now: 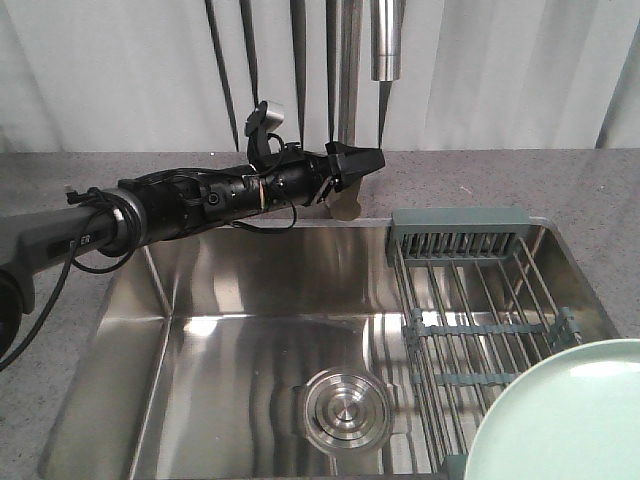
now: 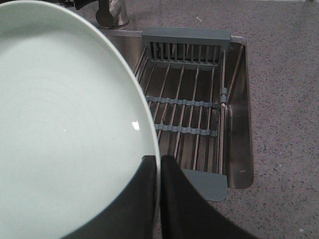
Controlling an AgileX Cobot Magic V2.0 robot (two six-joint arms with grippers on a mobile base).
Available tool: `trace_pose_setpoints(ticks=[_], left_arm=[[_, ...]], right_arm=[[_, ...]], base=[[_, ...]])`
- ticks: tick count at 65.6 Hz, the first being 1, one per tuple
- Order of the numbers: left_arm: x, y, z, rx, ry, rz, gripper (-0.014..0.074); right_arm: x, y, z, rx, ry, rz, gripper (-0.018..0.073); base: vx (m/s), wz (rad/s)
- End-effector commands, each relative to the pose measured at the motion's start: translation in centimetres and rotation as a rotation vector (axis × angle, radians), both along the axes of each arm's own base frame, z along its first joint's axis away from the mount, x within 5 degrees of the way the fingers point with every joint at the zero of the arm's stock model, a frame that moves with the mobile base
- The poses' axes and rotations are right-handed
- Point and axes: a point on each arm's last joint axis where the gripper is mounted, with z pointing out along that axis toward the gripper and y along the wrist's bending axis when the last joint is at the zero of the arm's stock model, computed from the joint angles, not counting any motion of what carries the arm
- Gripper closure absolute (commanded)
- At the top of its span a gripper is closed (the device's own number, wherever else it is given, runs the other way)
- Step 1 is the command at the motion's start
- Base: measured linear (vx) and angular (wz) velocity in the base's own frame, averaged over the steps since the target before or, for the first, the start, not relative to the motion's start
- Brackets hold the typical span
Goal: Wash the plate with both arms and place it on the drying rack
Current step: 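Reach the left gripper to the faucet handle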
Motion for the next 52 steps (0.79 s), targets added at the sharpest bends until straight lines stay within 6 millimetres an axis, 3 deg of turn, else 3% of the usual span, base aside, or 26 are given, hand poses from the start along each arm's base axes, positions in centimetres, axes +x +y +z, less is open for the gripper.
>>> trace_pose_setpoints(ticks=[1,23,41,52], left_arm=[[-1.5,-0.7,5.0,-0.149,-0.099,-0.115,0.0072],[-3.1,-1.2,4.2,-0.083,-0.033,-0.304,0.0072],[-3.1,-1.1,4.4,-0.094,-0.024,-0.308,0.0072],[-2.2,0.3,4.6,-0.118,0.001,-0.258,0.0094]], right_arm=[[0.5,0.1,1.2,0.011,-0.073,-0.008,0.0564],[0.5,0.1,1.2,0.011,-0.073,-0.008,0.0564],[0.5,0.1,1.2,0.011,-0.073,-0.008,0.0564],[0.5,0.1,1.2,0.011,-0.073,-0.008,0.0564]], base=[[0.00,0.00],[0.00,0.00],[0.00,0.00],[0.00,0.00]])
